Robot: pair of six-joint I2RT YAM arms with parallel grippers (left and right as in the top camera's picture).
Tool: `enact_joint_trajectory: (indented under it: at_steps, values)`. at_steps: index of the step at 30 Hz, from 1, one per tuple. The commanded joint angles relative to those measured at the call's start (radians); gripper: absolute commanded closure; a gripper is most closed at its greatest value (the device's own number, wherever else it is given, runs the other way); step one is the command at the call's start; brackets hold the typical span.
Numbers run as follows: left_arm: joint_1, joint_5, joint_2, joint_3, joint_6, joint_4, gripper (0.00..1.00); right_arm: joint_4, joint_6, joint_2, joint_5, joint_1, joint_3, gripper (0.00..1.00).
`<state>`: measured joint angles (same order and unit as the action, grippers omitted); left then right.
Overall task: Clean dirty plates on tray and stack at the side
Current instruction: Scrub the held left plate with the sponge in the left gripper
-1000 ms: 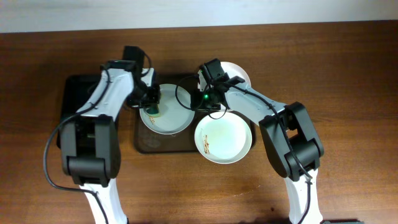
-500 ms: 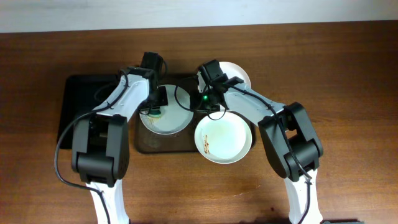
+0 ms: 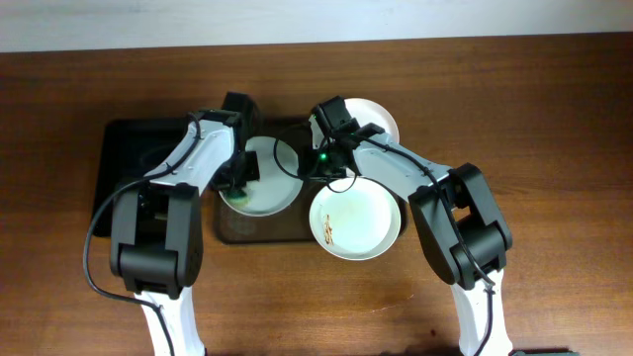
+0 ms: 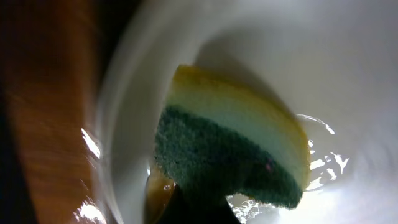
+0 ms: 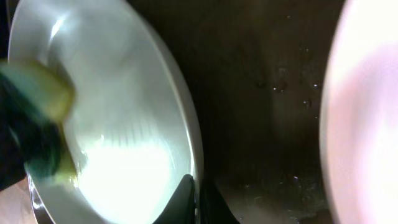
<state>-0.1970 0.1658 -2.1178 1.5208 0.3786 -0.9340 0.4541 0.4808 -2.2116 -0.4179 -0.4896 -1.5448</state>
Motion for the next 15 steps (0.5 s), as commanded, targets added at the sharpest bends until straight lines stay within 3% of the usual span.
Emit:
enact_joint_trajectory:
  at_steps: [1,4,7,8,9,15]
  values:
    - [0.017,0.169,-0.027,-0.021,0.111,0.134,0.99,0.003,-0.001,-0.006,0.011,0.011,-0.013,0.96]
    - [-0.015,0.127,-0.027,-0.021,0.016,0.264,0.99,0.006,0.000,-0.006,0.019,0.011,-0.013,0.96]
    - [-0.029,-0.195,-0.027,-0.020,-0.229,0.296,0.99,0.021,-0.001,-0.006,0.037,0.011,-0.013,0.96]
    - [-0.027,-0.340,-0.027,-0.020,-0.305,0.267,0.99,0.021,-0.001,-0.006,0.037,0.011,-0.013,0.96]
    - [-0.023,-0.392,-0.027,-0.020,-0.320,0.221,0.99,0.021,-0.001,-0.006,0.037,0.011,-0.013,0.96]
    - [0.062,-0.468,-0.027,-0.020,-0.416,-0.071,0.99,0.021,-0.001,-0.006,0.037,0.011,-0.013,0.96]
